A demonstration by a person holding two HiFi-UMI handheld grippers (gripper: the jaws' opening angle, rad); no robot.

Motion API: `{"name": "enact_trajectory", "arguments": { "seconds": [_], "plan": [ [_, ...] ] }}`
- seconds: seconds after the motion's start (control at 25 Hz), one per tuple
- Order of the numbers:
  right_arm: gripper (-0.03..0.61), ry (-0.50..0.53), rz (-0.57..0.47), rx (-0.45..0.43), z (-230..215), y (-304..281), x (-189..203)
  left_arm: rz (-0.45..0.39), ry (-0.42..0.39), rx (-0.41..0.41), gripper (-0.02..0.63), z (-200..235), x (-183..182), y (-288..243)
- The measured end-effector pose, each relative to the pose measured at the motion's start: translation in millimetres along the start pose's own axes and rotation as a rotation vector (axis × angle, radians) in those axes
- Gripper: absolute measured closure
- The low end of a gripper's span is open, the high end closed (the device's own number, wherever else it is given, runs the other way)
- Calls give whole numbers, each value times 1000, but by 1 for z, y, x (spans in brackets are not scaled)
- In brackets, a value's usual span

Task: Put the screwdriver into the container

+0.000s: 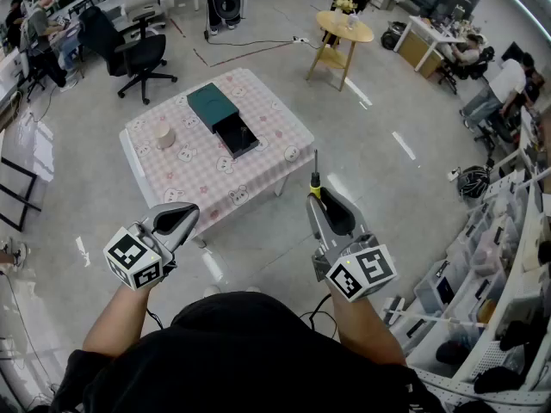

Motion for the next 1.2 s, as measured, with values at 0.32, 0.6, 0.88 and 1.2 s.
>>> {"name": "enact_trajectory", "arguments": {
  "seconds": [0.32,0.6,0.88,1.2],
  "plan": [
    [469,-20,9,0,7,10,17,-23,36,-18,614,-1,16,14],
    [468,-57,17,-22,3,17,33,-21,65,-69,614,-7,26,21],
    [469,-84,-6,-35,-2,7,37,-15,74,-80,614,-2,31,21],
    [469,-87,-8,-32,-4,-19,38,-10,92,-80,614,20,35,22]
  ]
}}
Point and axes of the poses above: the fingertips, and each gripper's own axes: y backward along the fingers, z to its left, x out of its underside, the point moved 9 cm from there along y, backward along the fingers, and after that the axes turned 12 degrees about -x, right-handed, at the moved point
